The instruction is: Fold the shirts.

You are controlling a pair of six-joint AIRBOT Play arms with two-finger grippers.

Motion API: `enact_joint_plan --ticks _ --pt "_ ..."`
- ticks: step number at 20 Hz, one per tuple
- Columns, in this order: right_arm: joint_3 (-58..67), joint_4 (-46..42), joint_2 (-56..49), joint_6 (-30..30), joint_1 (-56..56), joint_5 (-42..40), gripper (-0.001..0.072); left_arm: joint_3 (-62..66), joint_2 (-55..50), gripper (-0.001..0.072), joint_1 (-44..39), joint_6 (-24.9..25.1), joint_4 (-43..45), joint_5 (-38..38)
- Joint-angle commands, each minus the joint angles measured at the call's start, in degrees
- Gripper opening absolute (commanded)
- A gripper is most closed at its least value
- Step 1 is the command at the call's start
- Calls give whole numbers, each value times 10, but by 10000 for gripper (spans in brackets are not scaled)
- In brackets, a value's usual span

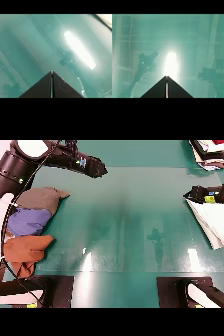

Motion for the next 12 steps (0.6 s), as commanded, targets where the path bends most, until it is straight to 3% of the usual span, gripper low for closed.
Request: enact_joint_plan --ticks 1,4,5,6,7,10,12 --pt "0 0 0 0 0 4 15 0 0 31 0 1 0 12" --pt "0 3 0 0 0 4 15 0 0 33 0 1 79 2" --pt "0 4 0 0 0 4 15 0 0 213 0 1 120 0" --pt "0 4 0 1 0 4 15 0 0 575 0 -2 163 -3" --pt "0 4 0 1 0 4 15 0 0 675 0 -22 226 -6" --pt "0 5 0 8 0 4 15 -3 -5 676 25 -71 418 -42" --pt "0 5 0 9 0 4 15 -32 -10 675 82 -98 442 -57"
